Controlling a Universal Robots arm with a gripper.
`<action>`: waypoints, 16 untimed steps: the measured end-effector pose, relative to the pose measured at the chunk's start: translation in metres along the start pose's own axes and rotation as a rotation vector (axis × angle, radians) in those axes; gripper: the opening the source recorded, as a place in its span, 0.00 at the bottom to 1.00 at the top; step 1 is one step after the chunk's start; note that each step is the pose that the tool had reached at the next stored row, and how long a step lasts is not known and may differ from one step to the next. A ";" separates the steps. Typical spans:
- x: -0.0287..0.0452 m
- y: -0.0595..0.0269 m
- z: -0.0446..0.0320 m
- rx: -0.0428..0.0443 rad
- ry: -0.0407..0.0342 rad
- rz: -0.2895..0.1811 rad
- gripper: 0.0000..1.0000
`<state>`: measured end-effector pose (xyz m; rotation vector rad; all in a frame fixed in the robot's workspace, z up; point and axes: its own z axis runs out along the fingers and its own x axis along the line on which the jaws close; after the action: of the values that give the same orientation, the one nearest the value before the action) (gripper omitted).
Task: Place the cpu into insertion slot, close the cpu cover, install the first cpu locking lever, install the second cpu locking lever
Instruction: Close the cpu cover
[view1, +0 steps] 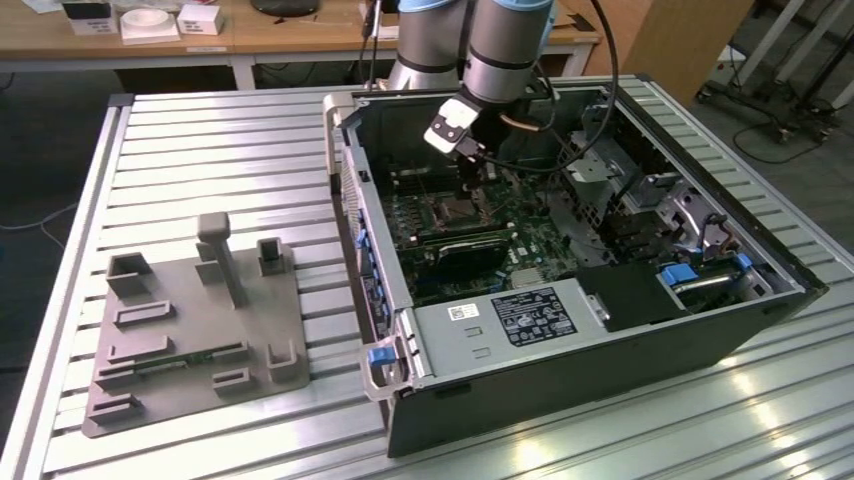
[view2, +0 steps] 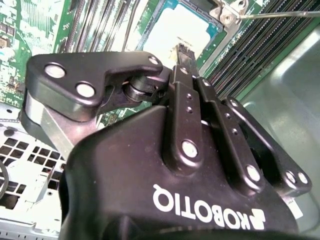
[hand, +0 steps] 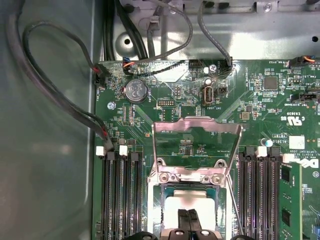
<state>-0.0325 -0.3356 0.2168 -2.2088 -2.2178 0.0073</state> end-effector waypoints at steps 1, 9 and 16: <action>0.0000 0.0000 -0.0006 -0.0005 0.0001 0.000 0.11; 0.0001 0.0000 -0.0041 -0.0031 0.0003 0.000 0.11; 0.0001 -0.0001 -0.0073 -0.0031 0.0002 0.000 0.11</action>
<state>-0.0325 -0.3356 0.2240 -2.2099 -2.2196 0.0036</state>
